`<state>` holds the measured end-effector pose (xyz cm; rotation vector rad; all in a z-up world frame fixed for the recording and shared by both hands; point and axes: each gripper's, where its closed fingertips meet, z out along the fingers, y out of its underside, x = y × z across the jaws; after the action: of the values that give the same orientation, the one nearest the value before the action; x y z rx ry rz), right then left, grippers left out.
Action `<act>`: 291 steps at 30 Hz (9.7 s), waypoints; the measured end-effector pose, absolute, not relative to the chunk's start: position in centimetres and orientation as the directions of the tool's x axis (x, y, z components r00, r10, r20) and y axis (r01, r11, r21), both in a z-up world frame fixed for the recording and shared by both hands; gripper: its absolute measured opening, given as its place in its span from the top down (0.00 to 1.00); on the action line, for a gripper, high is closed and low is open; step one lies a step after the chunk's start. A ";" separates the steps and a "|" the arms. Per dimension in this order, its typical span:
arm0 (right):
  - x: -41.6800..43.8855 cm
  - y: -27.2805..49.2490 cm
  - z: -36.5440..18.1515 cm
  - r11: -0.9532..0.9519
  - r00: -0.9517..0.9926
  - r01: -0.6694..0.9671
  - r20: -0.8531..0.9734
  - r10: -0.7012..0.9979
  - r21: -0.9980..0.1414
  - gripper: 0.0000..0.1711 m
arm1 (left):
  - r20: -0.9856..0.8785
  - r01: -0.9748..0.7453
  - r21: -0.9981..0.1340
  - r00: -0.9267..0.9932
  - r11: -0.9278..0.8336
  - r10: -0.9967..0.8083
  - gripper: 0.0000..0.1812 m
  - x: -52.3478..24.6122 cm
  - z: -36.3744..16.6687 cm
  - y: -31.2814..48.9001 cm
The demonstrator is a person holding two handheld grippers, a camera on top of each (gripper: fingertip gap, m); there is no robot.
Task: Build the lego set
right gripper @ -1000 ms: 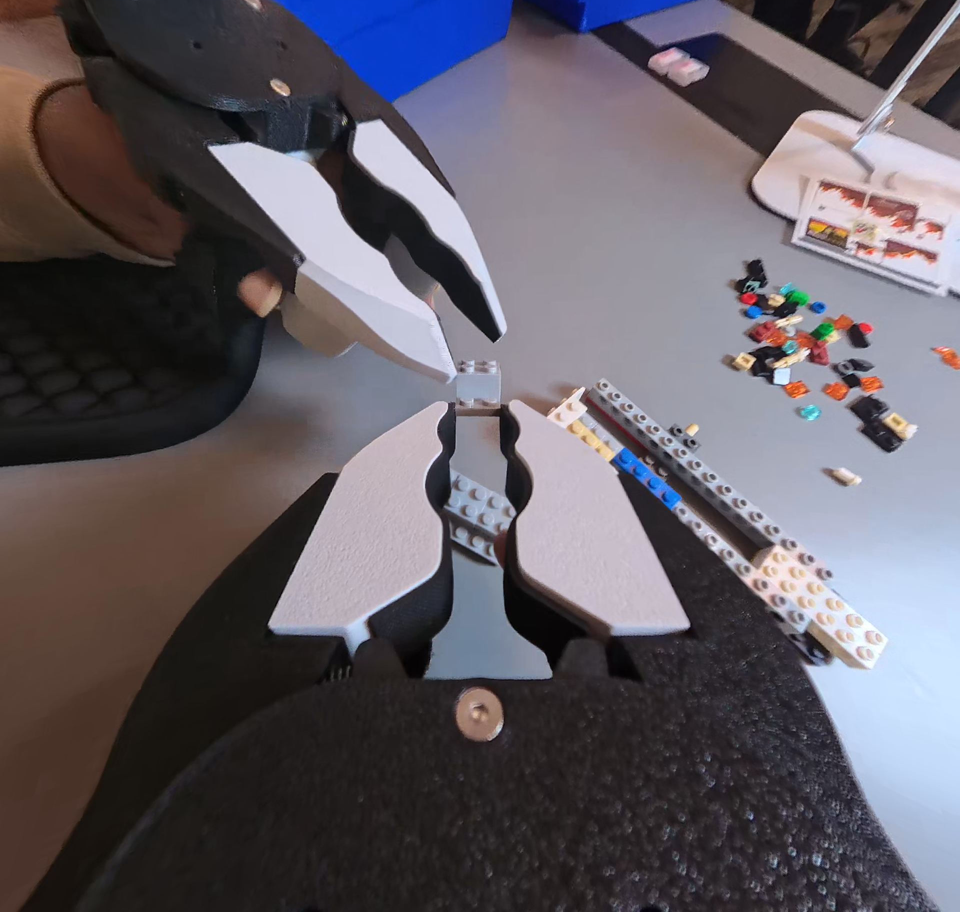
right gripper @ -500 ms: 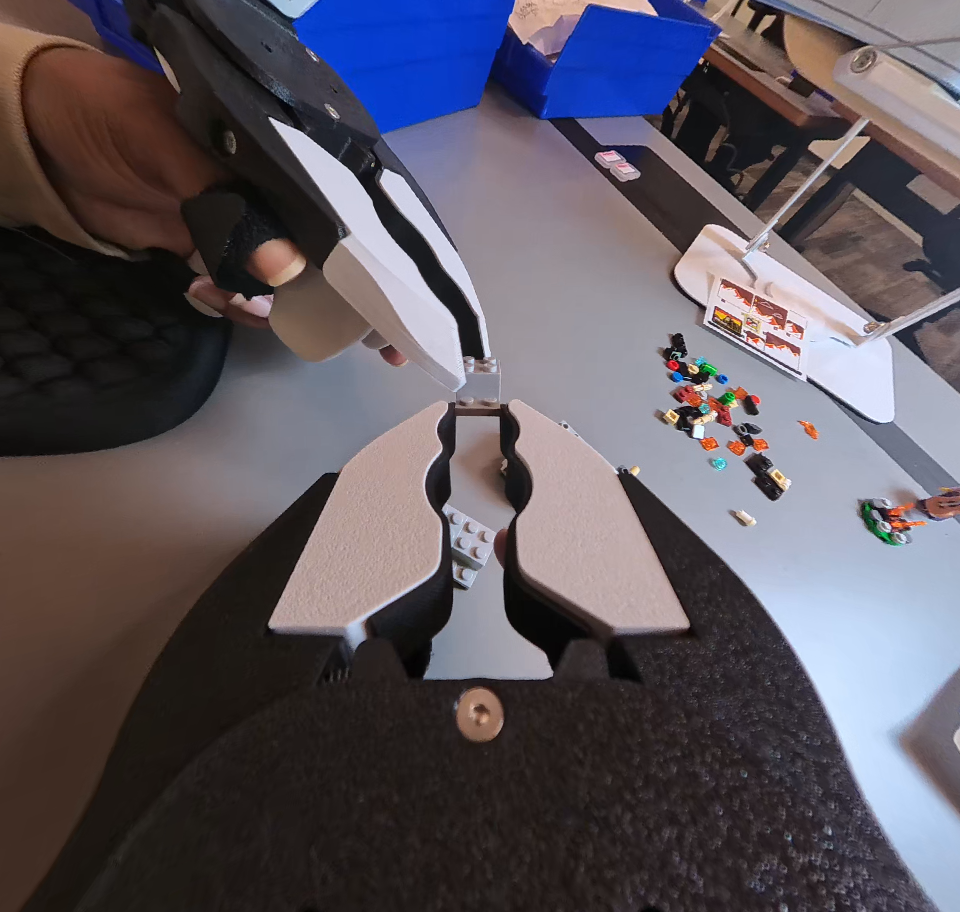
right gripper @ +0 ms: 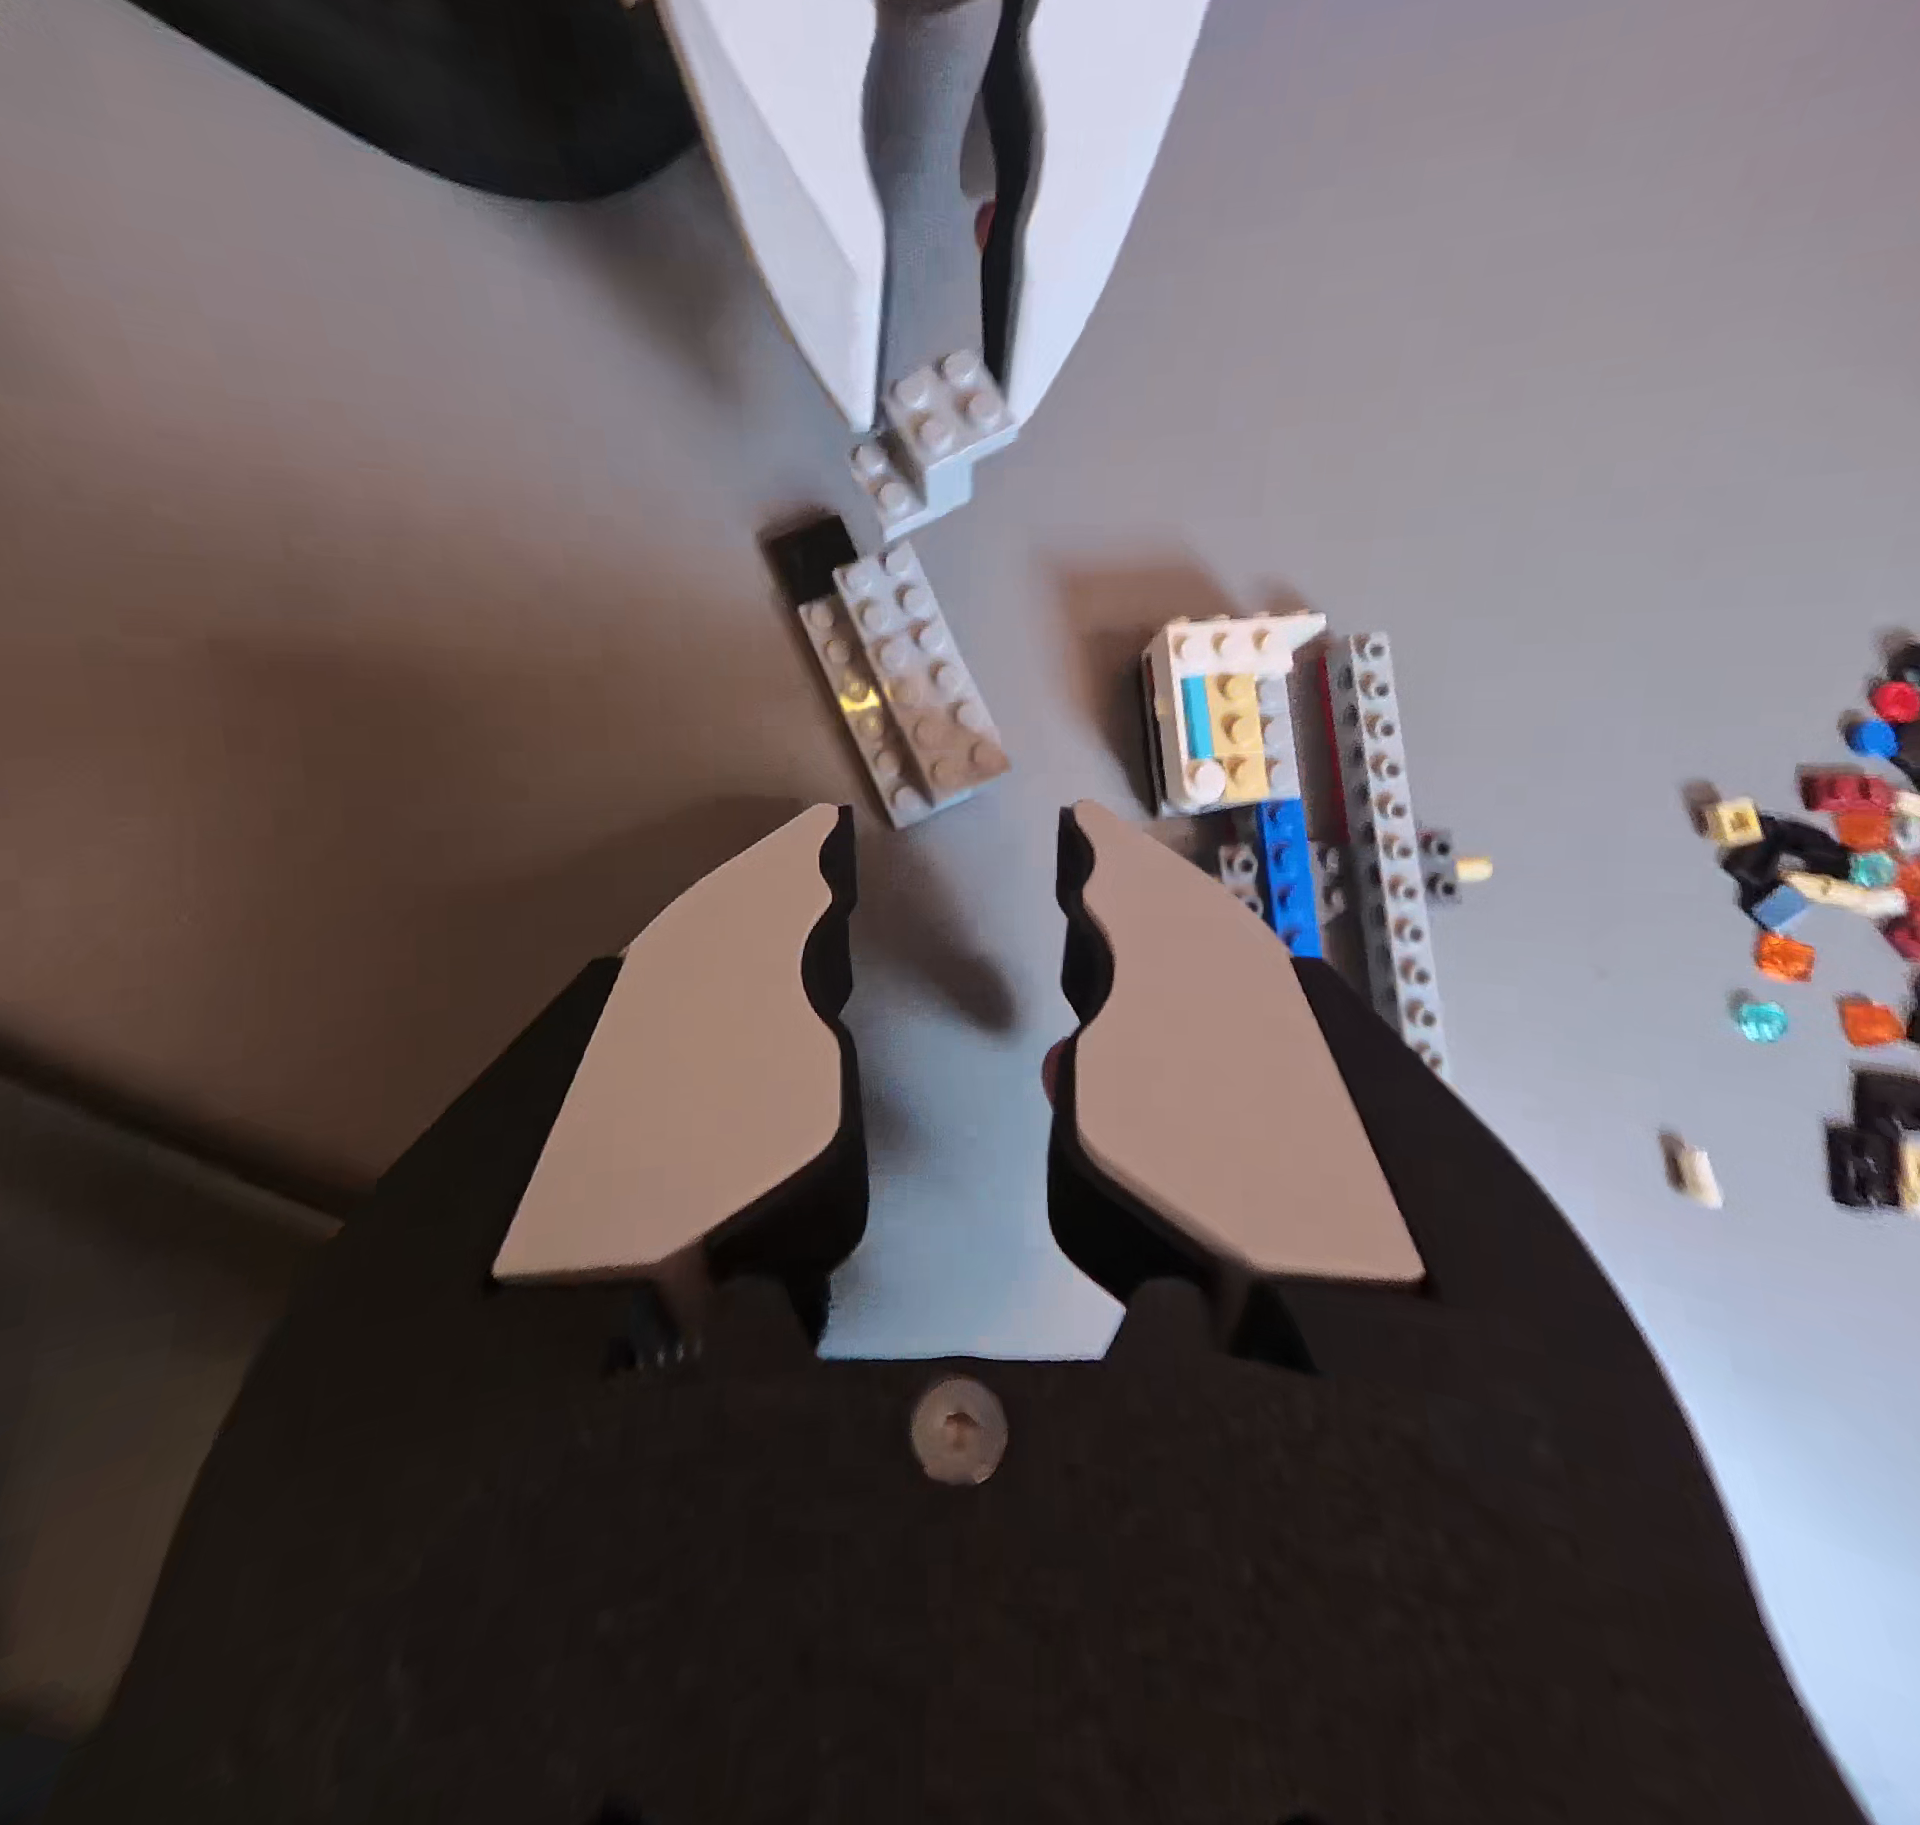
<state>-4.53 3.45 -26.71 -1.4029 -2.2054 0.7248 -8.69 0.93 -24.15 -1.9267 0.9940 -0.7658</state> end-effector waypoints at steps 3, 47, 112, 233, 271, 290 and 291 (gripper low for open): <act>-5.7 2.9 -27.3 0.363 -0.467 0.696 -0.007 0.884 -0.619 0.78 | 0.126 -0.377 -0.864 0.481 -0.334 -0.867 0.90 -8.7 -24.3 0.7; -2.3 0.8 -24.7 0.023 -0.236 0.575 -0.139 0.962 -0.818 0.90 | 0.215 -0.711 -0.636 0.210 -0.300 -0.954 0.90 -5.1 -23.0 -0.7; -5.8 0.9 -24.6 0.214 -0.367 0.486 0.025 0.930 -0.847 0.86 | 0.282 -0.365 -0.856 0.263 -0.366 -0.923 0.88 -5.8 -22.3 0.8; -4.0 -1.4 -20.9 0.150 -0.493 0.378 -0.061 0.868 -0.914 0.87 | -0.727 -0.592 -0.616 0.173 0.520 -0.664 0.90 -5.1 -18.3 -0.8; -4.2 -3.2 -20.0 -0.116 -0.556 0.399 -0.341 0.758 -0.909 0.89 | -0.387 -0.332 -0.894 0.231 0.302 -0.893 0.88 -4.8 -17.6 -1.6; -5.2 -1.9 -21.7 0.381 -0.461 0.303 0.215 0.861 -0.874 0.89 | -0.264 -0.350 -0.917 0.170 0.192 -0.949 0.94 -5.0 -18.7 -1.9; -5.2 -1.9 -21.8 0.386 -0.463 0.303 0.219 0.859 -0.871 0.89 | -0.277 -0.360 -0.911 0.168 0.203 -0.946 0.94 -5.0 -18.8 -2.0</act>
<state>-5.24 -1.87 -21.82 -0.9959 -1.9606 1.0358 -4.99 -1.96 -18.79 -1.3543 1.3911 -0.6825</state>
